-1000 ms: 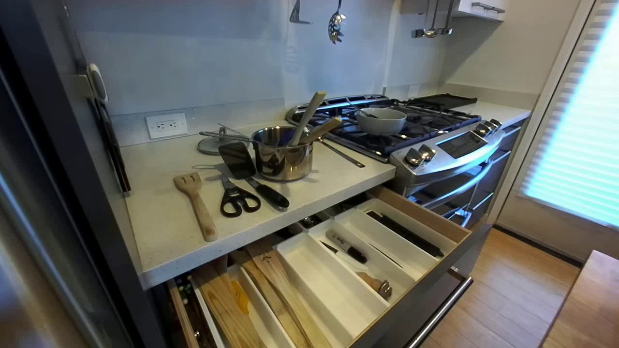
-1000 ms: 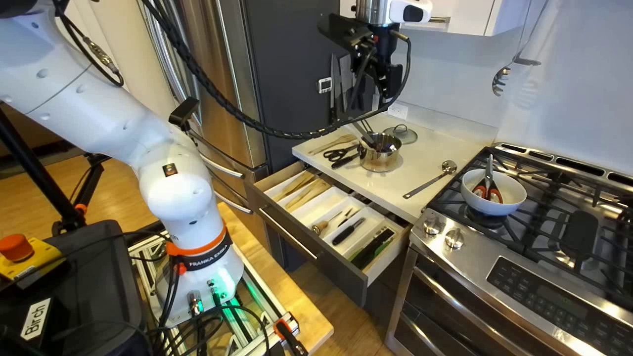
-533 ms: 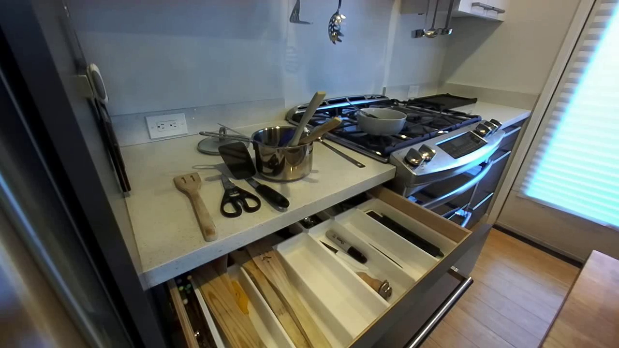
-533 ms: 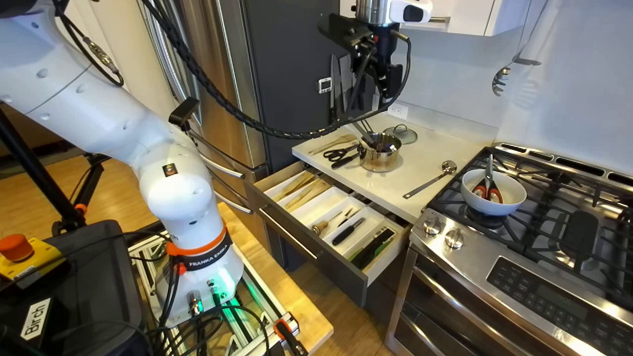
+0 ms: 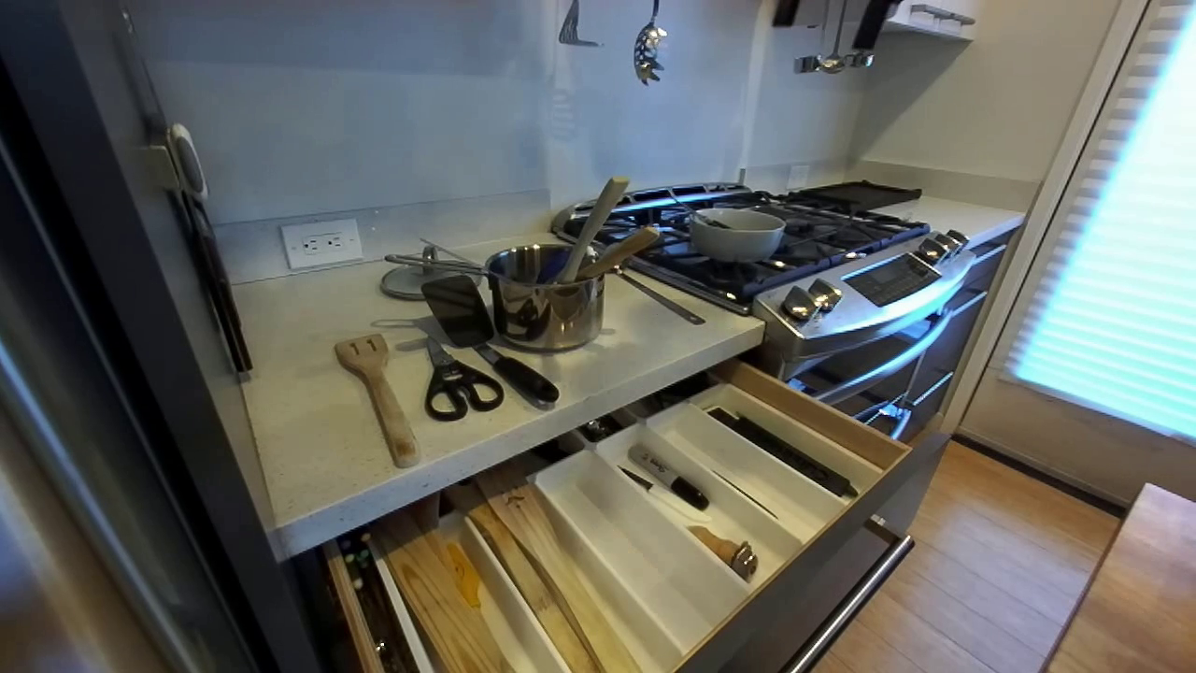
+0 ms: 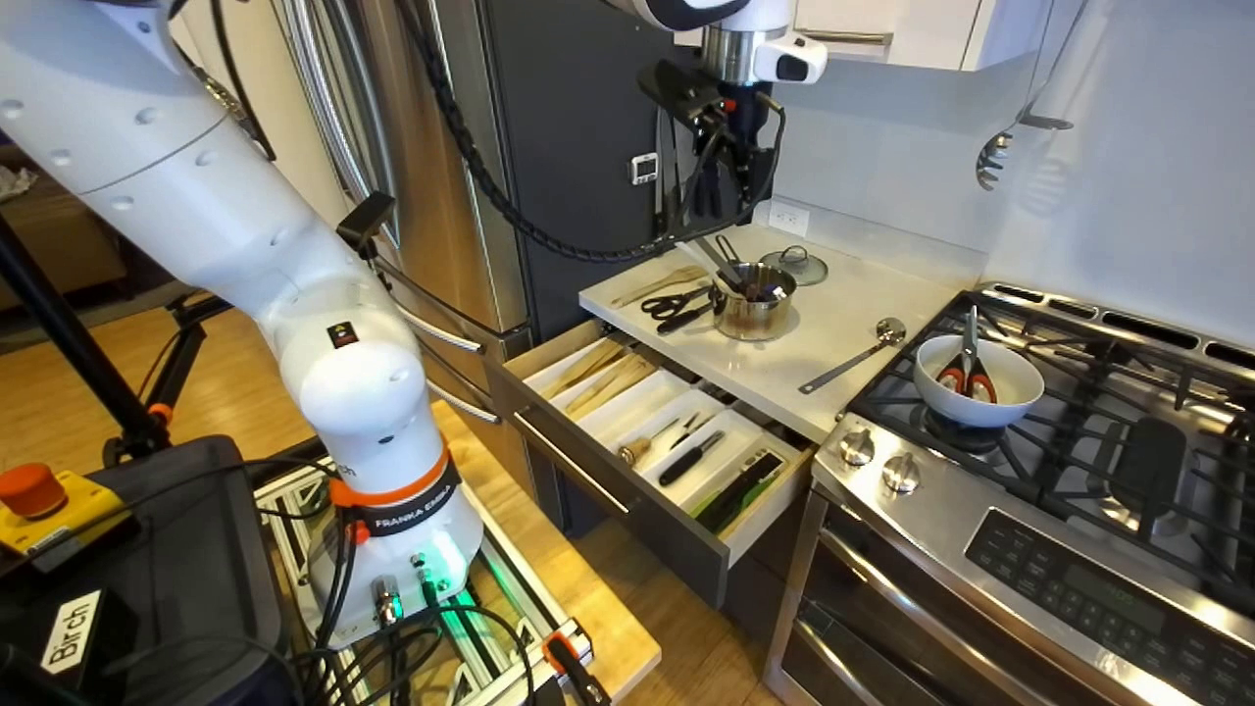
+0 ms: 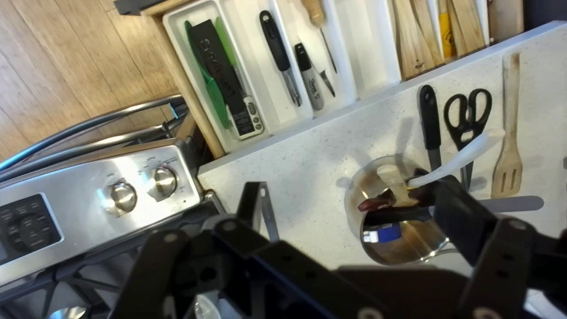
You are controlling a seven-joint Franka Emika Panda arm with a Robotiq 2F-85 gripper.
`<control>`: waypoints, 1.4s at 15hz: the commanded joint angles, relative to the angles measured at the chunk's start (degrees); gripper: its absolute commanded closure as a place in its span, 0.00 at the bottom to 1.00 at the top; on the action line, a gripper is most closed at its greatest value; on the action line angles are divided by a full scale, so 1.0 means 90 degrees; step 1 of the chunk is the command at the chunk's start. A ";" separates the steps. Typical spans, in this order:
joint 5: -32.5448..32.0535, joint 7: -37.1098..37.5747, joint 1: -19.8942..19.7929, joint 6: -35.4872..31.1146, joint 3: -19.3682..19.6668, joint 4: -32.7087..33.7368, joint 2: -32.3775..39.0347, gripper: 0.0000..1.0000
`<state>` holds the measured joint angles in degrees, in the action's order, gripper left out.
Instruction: Pick up the wooden with yellow tip spatula from the utensil holding bucket and put it in the second last right compartment of the opened drawer
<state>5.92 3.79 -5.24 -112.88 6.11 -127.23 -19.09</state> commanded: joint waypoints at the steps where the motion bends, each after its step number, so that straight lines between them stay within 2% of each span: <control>1: 0.0174 0.0578 0.0264 -0.0106 -0.0422 0.0579 0.1176 0.00; 3: 0.0089 0.0635 0.0357 0.0149 -0.0550 0.0941 0.1557 0.00; 4: 0.0095 0.0525 0.0324 -0.0116 -0.0508 0.0506 0.1190 0.00; 6: 0.0095 0.0577 0.0388 -0.0109 -0.0580 0.0758 0.1508 0.00; 7: -0.0215 0.1083 0.0415 -0.0111 -0.0673 0.0842 0.1709 0.00; 9: 0.0052 0.1442 0.0491 0.0004 -0.0741 0.1012 0.2131 0.00; 13: 0.0592 0.1968 0.0598 -0.0404 -0.0788 0.1240 0.2596 0.00; 16: 0.0600 0.2198 0.0630 -0.0728 -0.0755 0.1533 0.2886 0.00; 19: 0.0698 0.2076 0.0666 -0.0457 -0.0801 0.1986 0.3338 0.00; 21: 0.0703 0.2100 0.0731 -0.0438 -0.0829 0.2262 0.3662 0.04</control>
<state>11.01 22.50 0.50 -118.77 -1.21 -111.65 8.82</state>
